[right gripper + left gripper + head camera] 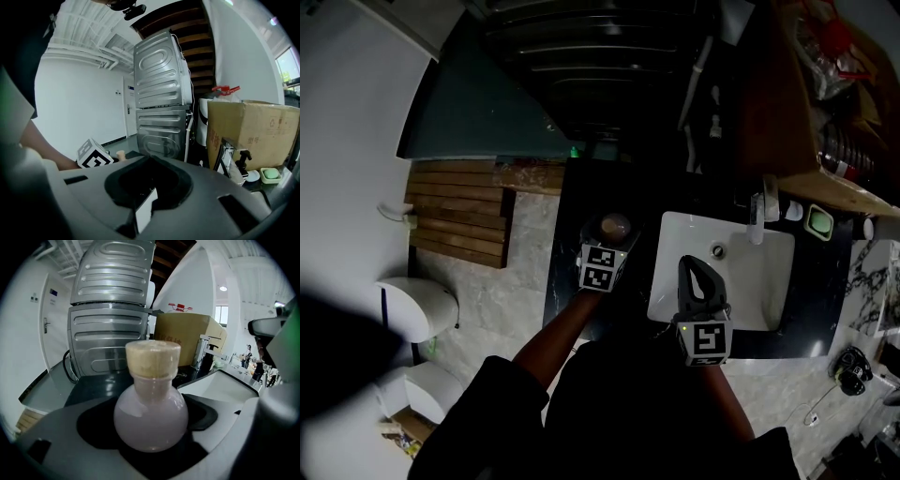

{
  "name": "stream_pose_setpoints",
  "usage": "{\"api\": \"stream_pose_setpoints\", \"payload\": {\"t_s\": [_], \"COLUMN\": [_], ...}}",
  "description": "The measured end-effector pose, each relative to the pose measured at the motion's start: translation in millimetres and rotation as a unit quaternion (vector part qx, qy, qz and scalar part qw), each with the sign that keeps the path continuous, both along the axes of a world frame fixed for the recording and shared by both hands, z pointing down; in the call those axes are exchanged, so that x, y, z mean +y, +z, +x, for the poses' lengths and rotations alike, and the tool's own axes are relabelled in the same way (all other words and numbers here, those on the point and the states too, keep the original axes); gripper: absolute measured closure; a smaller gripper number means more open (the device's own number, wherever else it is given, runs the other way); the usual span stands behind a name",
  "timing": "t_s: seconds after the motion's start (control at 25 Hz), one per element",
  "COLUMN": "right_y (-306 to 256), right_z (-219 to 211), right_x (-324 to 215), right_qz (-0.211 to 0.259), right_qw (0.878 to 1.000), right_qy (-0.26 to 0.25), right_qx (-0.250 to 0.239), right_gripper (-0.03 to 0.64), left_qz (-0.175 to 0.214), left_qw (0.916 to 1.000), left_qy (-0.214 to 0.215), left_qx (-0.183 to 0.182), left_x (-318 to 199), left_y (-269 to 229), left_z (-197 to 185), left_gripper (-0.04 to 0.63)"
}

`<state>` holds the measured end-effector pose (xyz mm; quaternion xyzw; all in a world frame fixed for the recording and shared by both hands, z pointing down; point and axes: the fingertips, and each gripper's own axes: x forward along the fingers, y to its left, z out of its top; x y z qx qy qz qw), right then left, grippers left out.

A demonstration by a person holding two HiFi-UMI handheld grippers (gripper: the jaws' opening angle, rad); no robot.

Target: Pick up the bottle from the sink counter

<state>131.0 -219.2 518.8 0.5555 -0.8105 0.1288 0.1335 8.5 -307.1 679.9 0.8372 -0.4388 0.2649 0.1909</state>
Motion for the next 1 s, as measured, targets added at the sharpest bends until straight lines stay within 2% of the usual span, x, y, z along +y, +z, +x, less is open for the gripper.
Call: {"api": "stream_pose_setpoints", "payload": {"t_s": [0.28,0.6,0.84,1.0], "right_y": [-4.9,-17.3,-28.8,-35.3], "right_z": [4.7,-2.8,-23.5,-42.5], "right_x": [14.7,39.8,66.9,80.8], "right_qz": [0.005,0.008,0.022,0.028], "right_qw": [1.0,0.998,0.999,0.999], "right_qy": [0.021,0.049,0.042,0.033], "right_qx": [0.001,-0.027,-0.011,-0.025], "right_gripper": [0.578,0.578,0.578,0.578], "left_qz": [0.016,0.051,0.075,0.078], "left_qw": [0.9995,0.9968,0.9938,0.9929], "left_qy": [0.015,0.03,0.034,0.026], "left_qx": [0.022,0.053,0.075,0.086], "left_x": [27.9,69.8,111.6,139.5], "left_y": [-39.4,-100.0,-134.7,-145.9], "left_z": [-3.9,-12.4,-22.3,-31.6], "left_gripper": [0.201,0.201,0.201,0.201]}}
